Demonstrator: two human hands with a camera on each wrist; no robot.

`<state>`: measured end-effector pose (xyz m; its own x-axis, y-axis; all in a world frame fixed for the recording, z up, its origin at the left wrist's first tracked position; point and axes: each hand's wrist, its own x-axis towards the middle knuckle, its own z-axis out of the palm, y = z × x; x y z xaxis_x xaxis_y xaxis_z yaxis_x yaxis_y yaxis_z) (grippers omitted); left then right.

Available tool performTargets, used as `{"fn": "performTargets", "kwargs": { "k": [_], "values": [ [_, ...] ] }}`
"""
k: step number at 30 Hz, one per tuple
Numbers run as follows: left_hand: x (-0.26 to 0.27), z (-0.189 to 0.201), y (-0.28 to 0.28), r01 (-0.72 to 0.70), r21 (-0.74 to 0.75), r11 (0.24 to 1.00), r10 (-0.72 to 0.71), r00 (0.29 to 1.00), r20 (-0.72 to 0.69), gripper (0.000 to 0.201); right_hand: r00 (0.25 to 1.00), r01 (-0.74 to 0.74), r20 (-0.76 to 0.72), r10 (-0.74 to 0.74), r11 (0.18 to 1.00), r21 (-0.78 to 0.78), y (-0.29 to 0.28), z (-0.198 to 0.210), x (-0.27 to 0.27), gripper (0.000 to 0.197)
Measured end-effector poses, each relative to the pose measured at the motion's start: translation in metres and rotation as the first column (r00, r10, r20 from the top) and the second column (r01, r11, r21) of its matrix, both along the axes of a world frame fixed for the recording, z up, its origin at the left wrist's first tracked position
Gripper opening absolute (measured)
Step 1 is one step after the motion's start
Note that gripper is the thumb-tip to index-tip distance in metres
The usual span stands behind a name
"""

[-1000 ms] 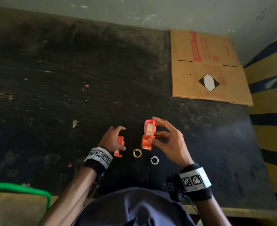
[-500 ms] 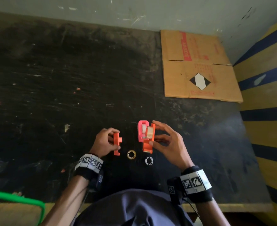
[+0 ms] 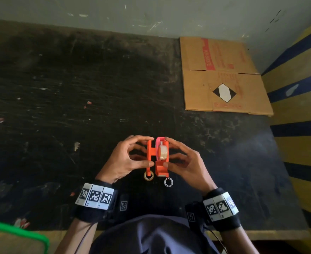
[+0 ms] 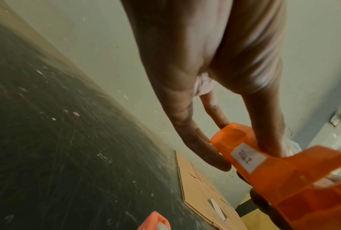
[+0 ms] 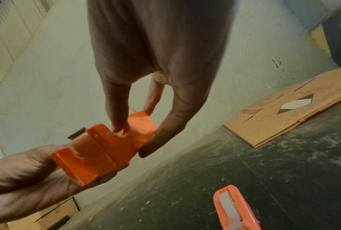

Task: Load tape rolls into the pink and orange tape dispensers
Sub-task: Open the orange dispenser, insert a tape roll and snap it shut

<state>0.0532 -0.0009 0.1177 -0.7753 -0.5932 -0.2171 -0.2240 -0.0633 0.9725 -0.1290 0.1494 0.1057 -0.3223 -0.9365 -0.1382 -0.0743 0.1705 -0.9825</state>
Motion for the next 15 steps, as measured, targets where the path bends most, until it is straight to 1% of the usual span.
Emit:
{"fn": "performTargets", "kwargs": {
  "k": [10,15],
  "values": [
    [-0.0037,0.0003,0.0063,-0.008,-0.003,1.000,0.008,0.998,-0.057,0.069,1.000,0.000,-0.007,0.001,1.000,0.024,0.0002,0.0031,0.0009,0.073],
    [-0.0039,-0.0004,0.0086,-0.011,0.021,1.000,0.013,0.997,-0.077,0.070,1.000,-0.006,-0.004,0.007,1.000,0.030,0.0007,0.0058,0.0014,0.074]
  ]
}}
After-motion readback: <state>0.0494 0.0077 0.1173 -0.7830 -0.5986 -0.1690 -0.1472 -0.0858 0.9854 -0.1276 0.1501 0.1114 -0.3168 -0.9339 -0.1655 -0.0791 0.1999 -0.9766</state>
